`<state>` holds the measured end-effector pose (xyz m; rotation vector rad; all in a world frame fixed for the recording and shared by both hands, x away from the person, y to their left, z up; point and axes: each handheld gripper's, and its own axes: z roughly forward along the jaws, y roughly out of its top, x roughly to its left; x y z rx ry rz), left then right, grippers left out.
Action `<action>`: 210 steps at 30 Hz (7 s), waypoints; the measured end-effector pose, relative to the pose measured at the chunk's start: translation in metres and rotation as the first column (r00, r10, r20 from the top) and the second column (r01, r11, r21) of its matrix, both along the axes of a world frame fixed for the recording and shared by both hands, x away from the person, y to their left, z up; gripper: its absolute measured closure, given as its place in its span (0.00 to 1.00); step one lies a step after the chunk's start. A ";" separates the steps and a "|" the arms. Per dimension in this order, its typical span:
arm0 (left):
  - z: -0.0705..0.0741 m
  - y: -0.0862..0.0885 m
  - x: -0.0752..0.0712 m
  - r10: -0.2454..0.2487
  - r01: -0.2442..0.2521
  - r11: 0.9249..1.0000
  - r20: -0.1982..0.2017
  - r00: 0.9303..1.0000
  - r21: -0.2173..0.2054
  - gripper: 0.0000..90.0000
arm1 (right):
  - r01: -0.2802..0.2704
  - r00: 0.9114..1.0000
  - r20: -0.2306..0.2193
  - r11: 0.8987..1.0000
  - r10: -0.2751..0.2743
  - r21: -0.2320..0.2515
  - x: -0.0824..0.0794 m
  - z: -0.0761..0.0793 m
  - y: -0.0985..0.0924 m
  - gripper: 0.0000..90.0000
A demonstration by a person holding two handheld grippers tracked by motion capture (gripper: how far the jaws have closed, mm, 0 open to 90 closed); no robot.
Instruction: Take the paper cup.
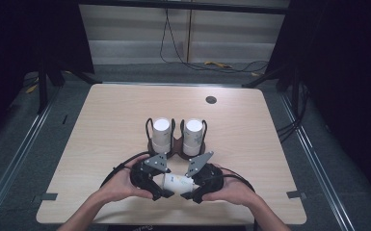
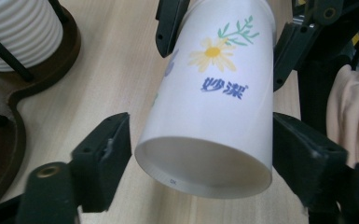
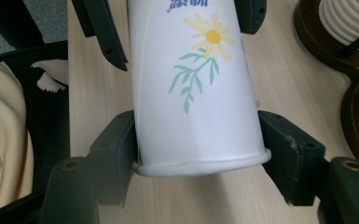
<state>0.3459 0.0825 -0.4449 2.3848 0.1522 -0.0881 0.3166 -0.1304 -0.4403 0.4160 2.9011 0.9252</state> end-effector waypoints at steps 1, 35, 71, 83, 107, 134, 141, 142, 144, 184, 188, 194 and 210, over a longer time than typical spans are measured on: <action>-0.001 0.000 0.000 0.003 -0.004 1.000 -0.006 1.000 -0.029 0.28 | 0.001 1.000 0.002 1.000 -0.001 0.000 0.000 0.000 0.000 0.36; -0.001 0.000 0.000 -0.044 0.042 0.998 -0.037 0.998 -0.051 0.41 | 0.059 0.998 -0.028 0.996 -0.057 0.068 0.002 -0.006 -0.009 0.21; -0.011 0.014 0.004 0.093 -0.110 0.979 -0.107 0.990 -0.169 0.40 | 0.210 0.978 -0.064 0.938 -0.200 0.275 -0.008 -0.011 -0.040 0.18; -0.012 0.015 0.006 0.110 -0.141 0.961 -0.136 0.985 -0.239 0.40 | 0.233 0.972 -0.059 0.907 -0.226 0.352 -0.010 -0.007 -0.049 0.19; -0.007 0.019 0.004 0.134 -0.181 0.898 -0.142 0.981 -0.401 0.40 | 0.268 0.959 -0.065 0.818 -0.275 0.509 -0.009 0.005 -0.062 0.18; -0.001 0.020 0.002 0.126 -0.171 0.869 -0.127 0.984 -0.464 0.40 | 0.261 0.956 -0.044 0.773 -0.290 0.578 -0.009 0.007 -0.062 0.18; 0.001 0.019 0.000 0.134 -0.184 0.860 -0.135 0.982 -0.477 0.40 | 0.261 0.956 -0.052 0.761 -0.288 0.594 -0.008 0.008 -0.060 0.18; 0.001 0.019 0.000 0.134 -0.185 0.856 -0.138 0.981 -0.483 0.40 | 0.259 0.956 -0.047 0.758 -0.290 0.599 -0.008 0.008 -0.060 0.18; 0.002 0.019 0.000 0.138 -0.184 0.856 -0.130 0.982 -0.484 0.40 | 0.259 0.954 -0.044 0.744 -0.296 0.616 -0.009 0.009 -0.059 0.18; 0.007 0.019 -0.003 0.075 -0.150 0.822 -0.156 0.985 -0.549 0.40 | 0.312 0.950 -0.239 0.600 -0.200 0.736 0.003 0.007 -0.052 0.16; 0.005 0.018 -0.003 0.063 -0.142 0.824 -0.160 0.985 -0.549 0.40 | 0.310 0.951 -0.238 0.592 -0.199 0.744 0.004 0.007 -0.054 0.22; 0.001 0.016 -0.002 0.048 -0.130 0.836 -0.165 0.985 -0.533 0.40 | 0.295 0.955 -0.226 0.586 -0.190 0.755 0.004 0.009 -0.057 0.27; 0.002 0.015 -0.003 0.018 -0.112 0.830 -0.174 0.985 -0.546 0.40 | 0.276 0.960 -0.246 0.610 -0.135 0.743 0.004 0.006 -0.050 0.27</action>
